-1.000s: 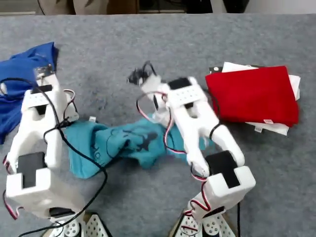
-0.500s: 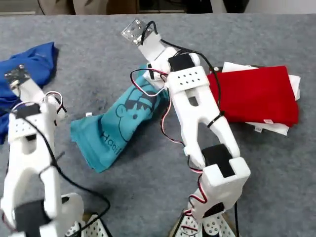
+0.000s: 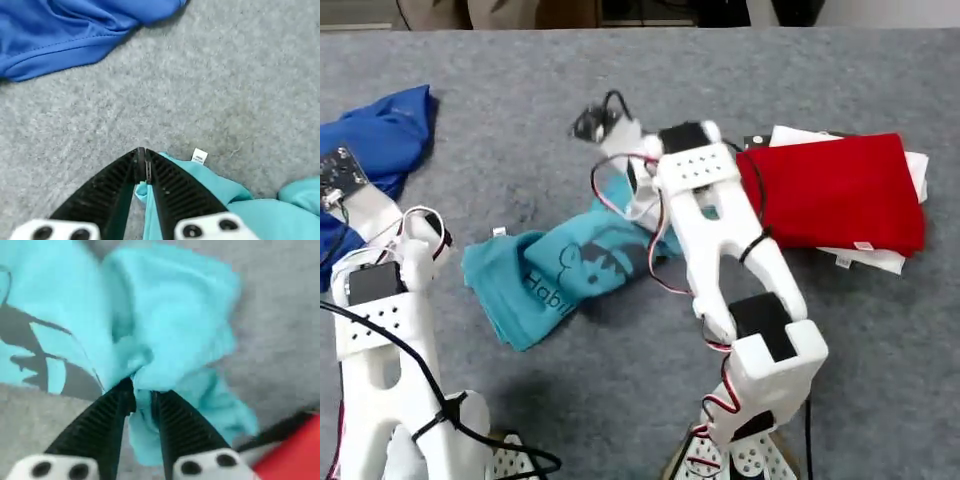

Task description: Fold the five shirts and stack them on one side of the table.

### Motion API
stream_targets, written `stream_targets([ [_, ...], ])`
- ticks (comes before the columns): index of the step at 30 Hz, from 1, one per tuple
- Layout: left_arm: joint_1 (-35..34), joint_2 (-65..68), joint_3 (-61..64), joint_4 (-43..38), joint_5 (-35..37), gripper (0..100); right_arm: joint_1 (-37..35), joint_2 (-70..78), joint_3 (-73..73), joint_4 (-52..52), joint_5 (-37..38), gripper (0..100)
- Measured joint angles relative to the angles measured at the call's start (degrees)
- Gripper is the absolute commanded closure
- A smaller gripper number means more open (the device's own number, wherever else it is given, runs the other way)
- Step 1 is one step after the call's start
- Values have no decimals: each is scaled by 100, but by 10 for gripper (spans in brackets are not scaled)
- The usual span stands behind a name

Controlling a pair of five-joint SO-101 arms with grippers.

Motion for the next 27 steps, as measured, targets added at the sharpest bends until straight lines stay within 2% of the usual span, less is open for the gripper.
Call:
stream_targets([
  [4, 0, 167, 9, -53, 0, 982, 0, 0, 1099, -545, 123, 977],
  [8, 0, 360, 9, -53, 0, 982, 79, -97, 1881, -1178, 132, 811],
  [10, 0, 457, 9, -53, 0, 982, 185, -264, 2066, -1284, 141, 779],
  [16, 0, 800, 9, -273, 0, 982, 651, -1169, 2145, -1178, 141, 778],
  [20, 0, 1011, 9, -343, 0, 982, 703, -1943, 1793, -888, 123, 776],
  [27, 0, 1301, -53, -360, 0, 982, 703, -1679, 360, -826, -651, 778],
])
